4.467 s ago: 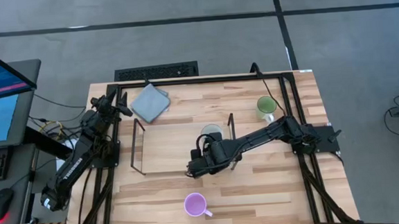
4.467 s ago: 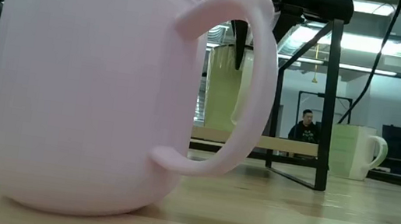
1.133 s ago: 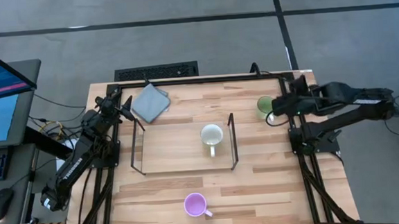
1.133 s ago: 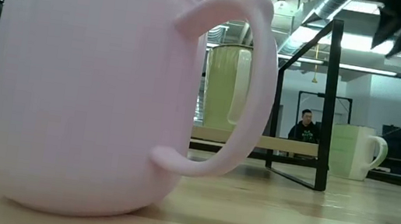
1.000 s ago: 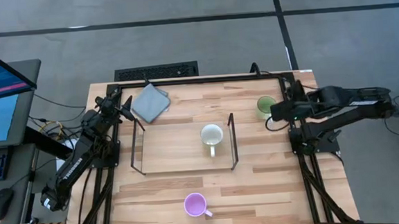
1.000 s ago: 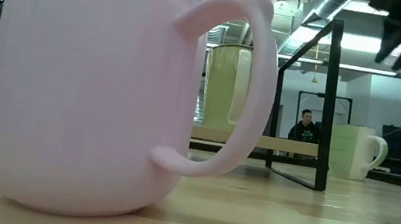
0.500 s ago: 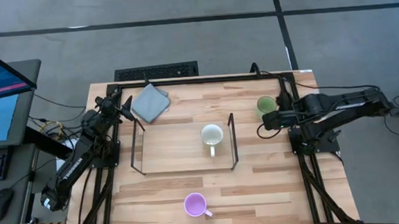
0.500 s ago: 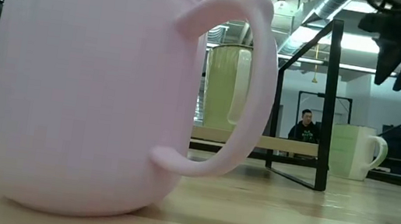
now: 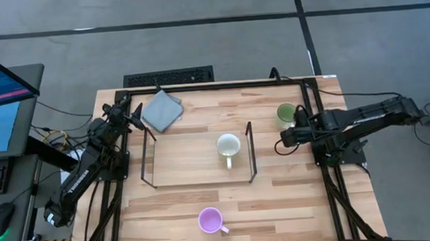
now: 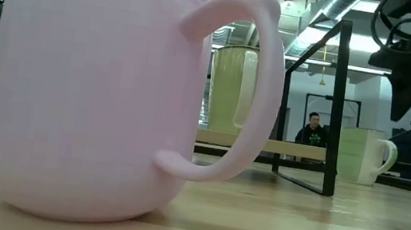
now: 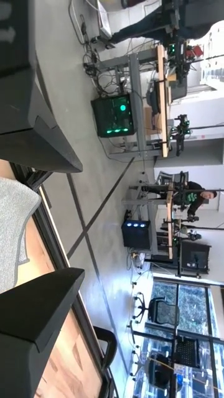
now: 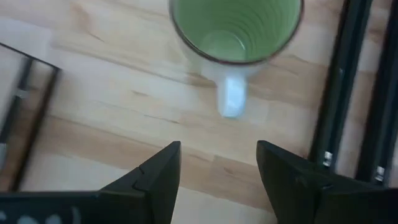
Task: Stack small to large cups/mugs on shelf
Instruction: Put the green mug on the shelf
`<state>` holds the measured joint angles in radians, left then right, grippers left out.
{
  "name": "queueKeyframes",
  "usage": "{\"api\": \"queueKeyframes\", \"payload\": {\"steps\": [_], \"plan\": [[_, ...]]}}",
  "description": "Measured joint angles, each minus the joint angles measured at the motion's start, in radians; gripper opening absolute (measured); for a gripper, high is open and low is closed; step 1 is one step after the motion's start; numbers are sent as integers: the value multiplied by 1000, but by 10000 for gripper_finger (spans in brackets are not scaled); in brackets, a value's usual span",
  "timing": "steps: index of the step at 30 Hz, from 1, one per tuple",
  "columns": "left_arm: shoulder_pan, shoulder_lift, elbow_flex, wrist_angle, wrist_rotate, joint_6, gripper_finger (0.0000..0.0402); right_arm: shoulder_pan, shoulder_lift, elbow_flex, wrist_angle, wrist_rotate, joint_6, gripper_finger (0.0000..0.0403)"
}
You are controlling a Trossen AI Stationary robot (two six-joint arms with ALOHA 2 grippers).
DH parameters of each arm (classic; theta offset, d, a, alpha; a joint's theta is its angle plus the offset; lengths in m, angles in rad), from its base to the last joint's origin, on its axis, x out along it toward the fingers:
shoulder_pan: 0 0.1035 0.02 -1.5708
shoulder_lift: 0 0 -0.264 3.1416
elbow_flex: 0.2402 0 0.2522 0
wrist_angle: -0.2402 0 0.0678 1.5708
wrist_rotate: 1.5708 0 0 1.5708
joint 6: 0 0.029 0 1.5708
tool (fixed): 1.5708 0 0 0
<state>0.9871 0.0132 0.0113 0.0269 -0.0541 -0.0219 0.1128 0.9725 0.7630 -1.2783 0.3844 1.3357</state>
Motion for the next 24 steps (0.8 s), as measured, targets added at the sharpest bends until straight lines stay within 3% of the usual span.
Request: {"api": "queueKeyframes", "payload": {"steps": [8,24], "plan": [[0,0,0,0,2,-1,254,-60,-6,-18,16,-3,-36,233],[0,0,0,-1,5,18,254,-267,-6,-30,112,-15,-273,233]]}}
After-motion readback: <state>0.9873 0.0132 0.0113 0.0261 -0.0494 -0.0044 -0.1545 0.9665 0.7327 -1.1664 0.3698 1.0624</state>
